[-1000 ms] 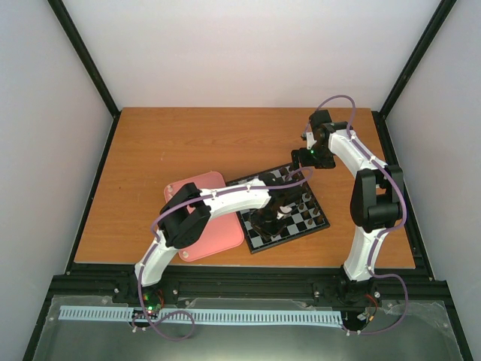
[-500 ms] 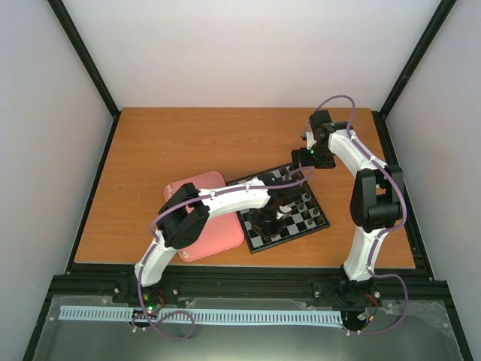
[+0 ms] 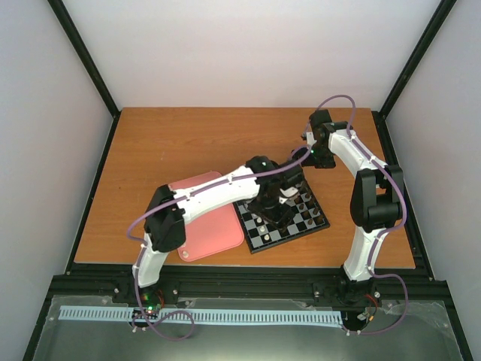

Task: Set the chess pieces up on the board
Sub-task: Place the chess piece on the chessboard, then pick up the chess piece from the storage box.

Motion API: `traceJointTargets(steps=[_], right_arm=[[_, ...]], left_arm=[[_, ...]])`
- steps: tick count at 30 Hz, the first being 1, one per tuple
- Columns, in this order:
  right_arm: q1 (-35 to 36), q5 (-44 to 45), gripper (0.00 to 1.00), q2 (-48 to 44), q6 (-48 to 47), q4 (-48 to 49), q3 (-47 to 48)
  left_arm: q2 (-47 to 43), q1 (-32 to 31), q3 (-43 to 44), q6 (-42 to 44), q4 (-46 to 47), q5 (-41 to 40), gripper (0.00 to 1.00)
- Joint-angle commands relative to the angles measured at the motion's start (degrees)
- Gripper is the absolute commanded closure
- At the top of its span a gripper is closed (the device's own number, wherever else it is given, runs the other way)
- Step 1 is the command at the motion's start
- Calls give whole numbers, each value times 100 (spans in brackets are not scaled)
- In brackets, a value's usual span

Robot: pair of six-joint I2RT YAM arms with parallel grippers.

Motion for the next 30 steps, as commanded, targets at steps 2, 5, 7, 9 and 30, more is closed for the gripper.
traceJointTargets(steps=[2, 5, 7, 9, 30], right_arm=[[-20, 94, 0, -139, 11, -27, 154], [-15, 122, 0, -188, 56, 4, 91], [-15, 152, 0, -226, 90, 20, 54], [-15, 197, 0, -228, 113, 10, 62], [-15, -37, 0, 492, 5, -137, 690]], left_arm=[[-620, 8, 525, 17, -507, -419, 1], [-874, 127, 337, -3, -600, -609, 0], [-1122, 299, 15, -33, -582, -715, 0], [-1429, 552, -358, -76, -511, -778, 0], [-2331, 5267, -3123, -890, 1122, -1388, 36]])
